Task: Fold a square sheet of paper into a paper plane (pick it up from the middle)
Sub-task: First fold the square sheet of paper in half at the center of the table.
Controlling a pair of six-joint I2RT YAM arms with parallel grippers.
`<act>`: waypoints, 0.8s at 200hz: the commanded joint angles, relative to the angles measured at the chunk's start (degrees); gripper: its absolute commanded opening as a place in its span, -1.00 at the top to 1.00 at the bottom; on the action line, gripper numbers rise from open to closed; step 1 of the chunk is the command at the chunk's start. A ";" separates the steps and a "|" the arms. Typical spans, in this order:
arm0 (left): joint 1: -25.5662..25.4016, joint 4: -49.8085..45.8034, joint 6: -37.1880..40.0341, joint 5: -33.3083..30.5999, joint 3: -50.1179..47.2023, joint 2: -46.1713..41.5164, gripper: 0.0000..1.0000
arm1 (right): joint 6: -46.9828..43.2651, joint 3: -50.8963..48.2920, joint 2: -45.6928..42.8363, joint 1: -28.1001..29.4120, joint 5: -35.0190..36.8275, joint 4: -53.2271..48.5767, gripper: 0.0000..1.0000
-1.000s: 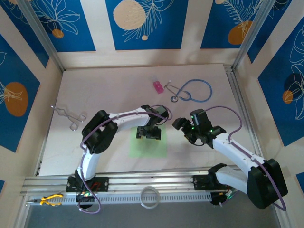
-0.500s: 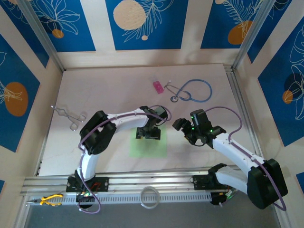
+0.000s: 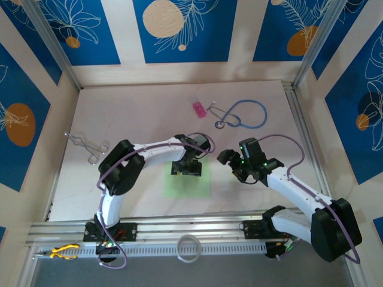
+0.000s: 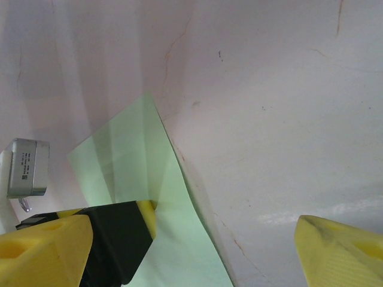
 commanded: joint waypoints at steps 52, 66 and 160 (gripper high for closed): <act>-0.40 1.02 -0.27 -0.57 -2.13 -0.83 -0.48 | 0.95 1.61 0.82 0.56 -0.23 -1.38 -0.76; -0.41 1.02 -0.23 -0.99 -2.07 -1.19 -0.49 | 0.89 1.86 0.96 0.63 -0.22 -1.38 -0.76; -0.40 2.97 1.05 0.41 -2.77 -1.99 -0.30 | 0.77 2.29 1.03 1.15 -0.06 -1.75 -0.76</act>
